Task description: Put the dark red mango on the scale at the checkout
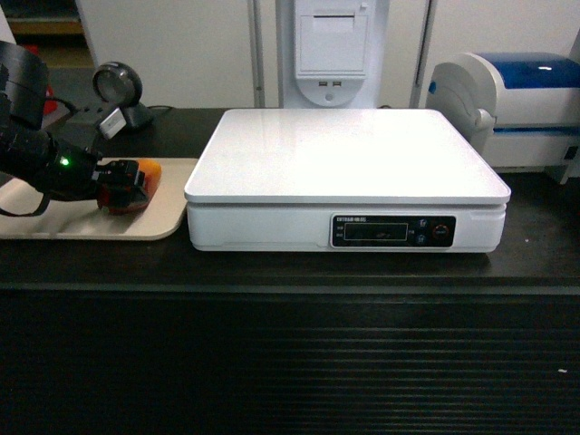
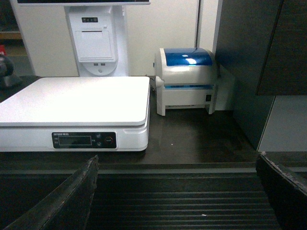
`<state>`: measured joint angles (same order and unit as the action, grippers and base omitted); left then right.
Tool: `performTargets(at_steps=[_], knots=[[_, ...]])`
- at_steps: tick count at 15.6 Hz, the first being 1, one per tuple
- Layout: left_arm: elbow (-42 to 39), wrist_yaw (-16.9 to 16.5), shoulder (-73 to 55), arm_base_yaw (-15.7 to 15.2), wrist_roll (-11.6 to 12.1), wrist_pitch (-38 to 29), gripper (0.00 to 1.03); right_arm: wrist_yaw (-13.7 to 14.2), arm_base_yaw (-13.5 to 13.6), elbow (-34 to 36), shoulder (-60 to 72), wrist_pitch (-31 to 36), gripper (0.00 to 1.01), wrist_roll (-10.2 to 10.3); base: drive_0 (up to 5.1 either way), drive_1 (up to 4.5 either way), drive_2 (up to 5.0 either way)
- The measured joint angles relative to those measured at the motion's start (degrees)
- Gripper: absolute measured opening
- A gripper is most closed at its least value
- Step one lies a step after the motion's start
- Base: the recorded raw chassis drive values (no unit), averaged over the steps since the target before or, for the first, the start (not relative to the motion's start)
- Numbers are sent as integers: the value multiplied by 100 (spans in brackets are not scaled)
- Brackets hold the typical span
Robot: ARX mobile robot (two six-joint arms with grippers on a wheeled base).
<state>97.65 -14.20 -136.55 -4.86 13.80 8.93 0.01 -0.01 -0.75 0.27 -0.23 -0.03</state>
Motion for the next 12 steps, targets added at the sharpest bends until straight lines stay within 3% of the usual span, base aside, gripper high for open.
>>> performTargets(at_steps=[4, 8, 12], knots=[[-715, -87, 516, -44, -221, -402, 60, 0, 0, 0, 0, 0, 98, 0, 0, 0, 0], [-1475, -232, 1773, 61, -599, -863, 60, 0, 0, 0, 0, 0, 98, 0, 0, 0, 0], [-1576, -11, 2518, 726, -1126, -944, 60, 0, 0, 0, 0, 0, 98, 0, 0, 0, 0]])
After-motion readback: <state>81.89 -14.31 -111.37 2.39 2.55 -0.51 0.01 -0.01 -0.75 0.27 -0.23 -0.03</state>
